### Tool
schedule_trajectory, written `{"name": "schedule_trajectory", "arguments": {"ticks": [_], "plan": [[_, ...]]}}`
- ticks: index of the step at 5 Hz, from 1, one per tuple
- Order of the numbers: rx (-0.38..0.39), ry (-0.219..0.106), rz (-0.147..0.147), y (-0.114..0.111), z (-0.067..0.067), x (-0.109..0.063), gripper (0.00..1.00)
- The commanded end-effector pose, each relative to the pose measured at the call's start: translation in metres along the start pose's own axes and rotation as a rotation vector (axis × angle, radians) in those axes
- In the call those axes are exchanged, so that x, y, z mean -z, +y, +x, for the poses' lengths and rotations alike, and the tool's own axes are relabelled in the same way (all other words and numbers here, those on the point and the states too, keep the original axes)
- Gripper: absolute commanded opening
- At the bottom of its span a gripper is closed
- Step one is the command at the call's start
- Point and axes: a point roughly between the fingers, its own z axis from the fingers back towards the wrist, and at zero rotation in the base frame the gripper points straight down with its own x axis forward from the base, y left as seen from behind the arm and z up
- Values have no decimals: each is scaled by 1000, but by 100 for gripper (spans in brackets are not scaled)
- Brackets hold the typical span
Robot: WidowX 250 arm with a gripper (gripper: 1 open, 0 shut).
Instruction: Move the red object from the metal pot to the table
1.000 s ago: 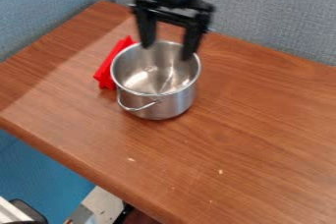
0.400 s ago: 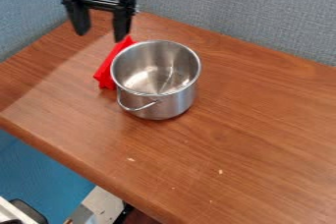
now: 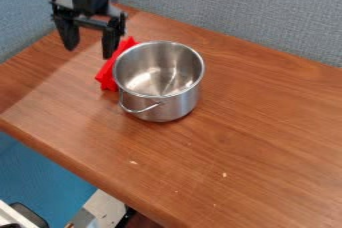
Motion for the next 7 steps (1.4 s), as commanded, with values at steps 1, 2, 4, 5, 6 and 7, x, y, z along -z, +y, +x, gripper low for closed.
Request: {"name": "schedule_trajectory", "arguments": {"ticks": [1, 2, 4, 5, 6, 7], "plan": [[35, -52, 31, -5, 2, 1, 100], [34, -46, 26, -15, 9, 7, 100], [11, -39, 33, -12, 25, 16, 0], [-6, -39, 46, 0, 30, 16, 0], [-32, -36, 51, 12, 33, 18, 0], [-56, -34, 56, 22, 34, 20, 0]]}}
